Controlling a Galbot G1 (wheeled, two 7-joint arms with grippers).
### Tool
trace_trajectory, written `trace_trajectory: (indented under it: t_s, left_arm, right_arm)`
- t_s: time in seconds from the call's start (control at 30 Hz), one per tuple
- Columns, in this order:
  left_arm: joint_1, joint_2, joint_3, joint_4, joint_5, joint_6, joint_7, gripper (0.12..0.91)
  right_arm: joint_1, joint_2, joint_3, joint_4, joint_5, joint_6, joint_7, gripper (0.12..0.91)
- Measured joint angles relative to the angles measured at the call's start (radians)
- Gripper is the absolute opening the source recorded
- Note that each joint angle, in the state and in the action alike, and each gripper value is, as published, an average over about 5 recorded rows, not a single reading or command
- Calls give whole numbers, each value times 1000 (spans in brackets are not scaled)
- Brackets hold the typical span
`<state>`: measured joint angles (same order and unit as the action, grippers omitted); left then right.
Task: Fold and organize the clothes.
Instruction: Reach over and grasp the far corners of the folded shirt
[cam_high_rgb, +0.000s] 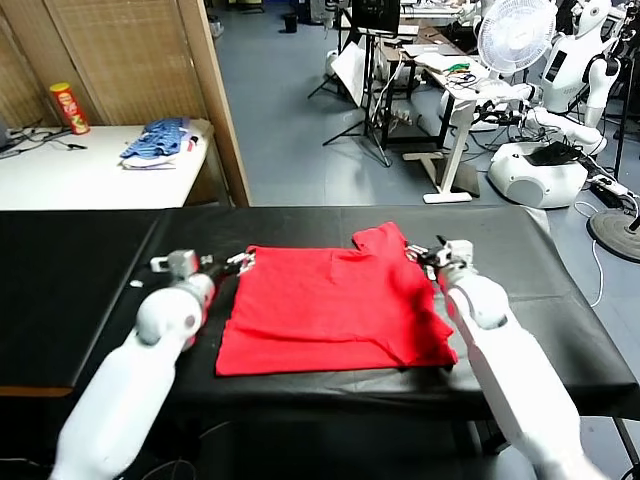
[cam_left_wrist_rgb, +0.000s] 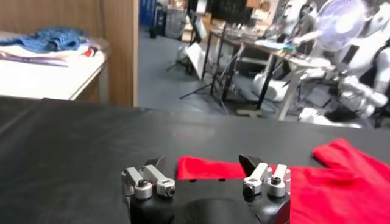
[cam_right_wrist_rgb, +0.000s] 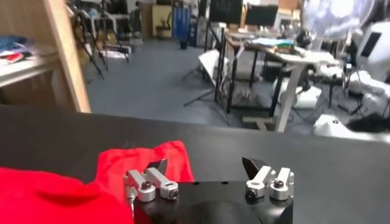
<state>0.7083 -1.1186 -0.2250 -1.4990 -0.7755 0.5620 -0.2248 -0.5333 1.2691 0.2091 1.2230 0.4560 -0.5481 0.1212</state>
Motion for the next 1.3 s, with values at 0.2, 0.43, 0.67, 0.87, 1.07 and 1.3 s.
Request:
trace_trajectory:
  t_s: [0.2, 0.43, 0.67, 0.87, 1.07, 1.3]
  left_arm:
    - [-94, -33, 44, 156, 23, 7, 30, 798]
    - [-136, -53, 60, 240, 28, 6, 50, 797]
    - [-138, -58, 67, 256, 35, -3, 86, 610]
    - [-133, -64, 68, 258, 55, -13, 100, 274]
    - [-123, -71, 49, 246, 85, -26, 104, 127]
    - [-73, -50, 7, 160, 77, -24, 79, 127]
  right_arm:
    - [39, 31, 2, -79, 2, -35, 0, 798]
    - [48, 43, 16, -115, 8, -54, -8, 764]
    - [44, 50, 25, -120, 15, -60, -20, 446]
    - [29, 49, 34, -115, 18, -19, -41, 155]
    - [0, 32, 51, -73, 75, 55, -81, 123]
    - [-93, -27, 79, 103, 173, 59, -90, 123]
